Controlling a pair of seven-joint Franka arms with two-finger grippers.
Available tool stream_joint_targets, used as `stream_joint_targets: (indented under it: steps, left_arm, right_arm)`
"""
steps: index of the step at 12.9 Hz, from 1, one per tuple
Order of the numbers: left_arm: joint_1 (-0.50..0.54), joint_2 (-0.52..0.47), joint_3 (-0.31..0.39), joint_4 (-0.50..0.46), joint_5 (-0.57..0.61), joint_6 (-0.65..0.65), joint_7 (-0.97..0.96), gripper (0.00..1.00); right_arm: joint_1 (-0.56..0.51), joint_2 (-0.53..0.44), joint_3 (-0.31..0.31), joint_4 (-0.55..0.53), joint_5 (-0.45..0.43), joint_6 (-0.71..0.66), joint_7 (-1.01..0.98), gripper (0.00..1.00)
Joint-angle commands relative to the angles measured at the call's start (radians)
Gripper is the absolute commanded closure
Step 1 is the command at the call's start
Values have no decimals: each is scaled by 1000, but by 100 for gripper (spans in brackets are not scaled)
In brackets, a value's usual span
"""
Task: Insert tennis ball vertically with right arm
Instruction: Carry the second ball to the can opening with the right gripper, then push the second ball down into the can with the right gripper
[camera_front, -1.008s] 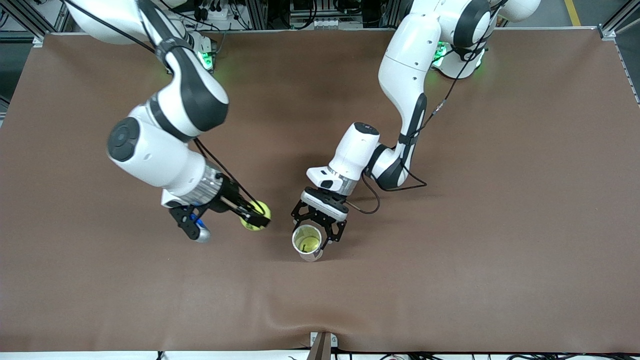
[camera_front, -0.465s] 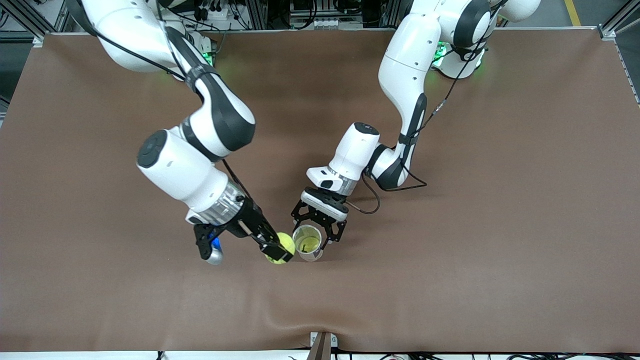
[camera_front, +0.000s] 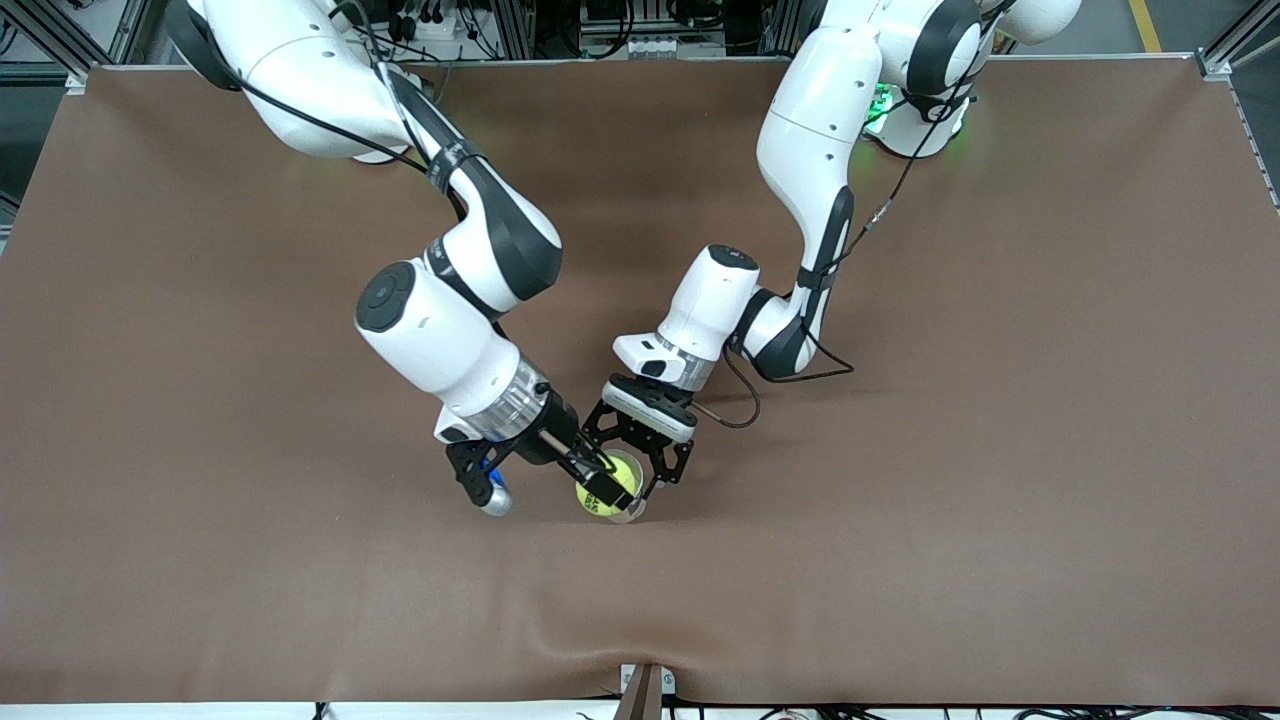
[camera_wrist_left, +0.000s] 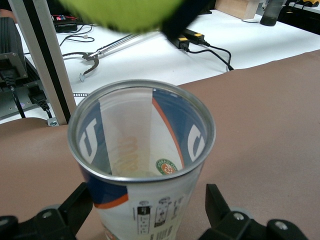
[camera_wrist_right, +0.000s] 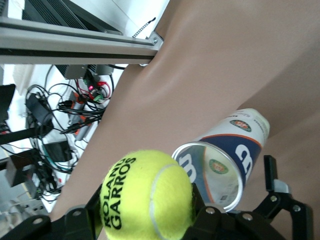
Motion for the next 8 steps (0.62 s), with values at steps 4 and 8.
stream_joint_targets:
  steps: [4,8]
  left_arm:
    - [-10,8,14,14,-17,4,6,1]
    - [-10,8,14,14,-17,4,6,1]
  right_arm:
    - [8,13,-8,-1,-56,-29,18,83]
    - [8,13,-8,-1,-53,-31,18,50]
